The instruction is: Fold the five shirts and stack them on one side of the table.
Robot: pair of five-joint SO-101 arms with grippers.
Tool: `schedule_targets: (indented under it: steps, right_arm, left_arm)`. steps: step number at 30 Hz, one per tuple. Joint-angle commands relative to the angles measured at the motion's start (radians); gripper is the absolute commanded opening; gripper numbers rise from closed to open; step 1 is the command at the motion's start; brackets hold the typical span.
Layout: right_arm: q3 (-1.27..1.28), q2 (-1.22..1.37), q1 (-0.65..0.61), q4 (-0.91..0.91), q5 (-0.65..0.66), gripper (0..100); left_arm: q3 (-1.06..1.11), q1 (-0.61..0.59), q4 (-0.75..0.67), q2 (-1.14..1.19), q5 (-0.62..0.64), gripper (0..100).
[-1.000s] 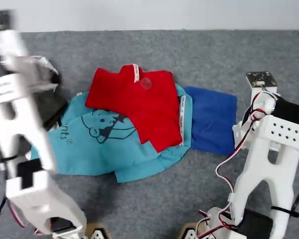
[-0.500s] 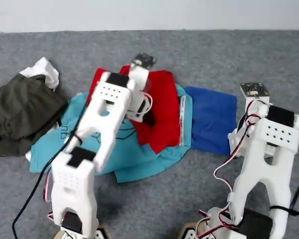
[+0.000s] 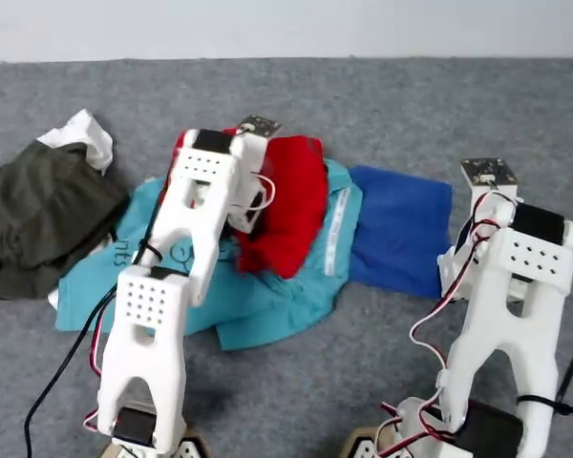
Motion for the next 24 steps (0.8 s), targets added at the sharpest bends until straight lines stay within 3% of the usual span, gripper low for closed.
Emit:
schedule_targets:
  steps: [1,6,16,24]
  right_arm:
    - [-0.005,-0.005,0.007,-0.010,-0.006,32.9]
    - [-0.005,-0.005,0.007,-0.010,-0.006,32.9]
    - [-0.005,-0.005,0.007,-0.010,-0.006,32.9]
    - [-0.005,-0.005,0.007,-0.010,-0.006,32.9]
  left_arm:
    - [-0.068,-0.201,0.032,0.044,-0.031,1]
    - [-0.128,-0.388,0.032,-0.074,-0.031,1]
    - [-0.163,-0.740,0.031,-0.537,0.038,1]
    - [-0.154,-0.848,0.032,-0.638,0.040,1]
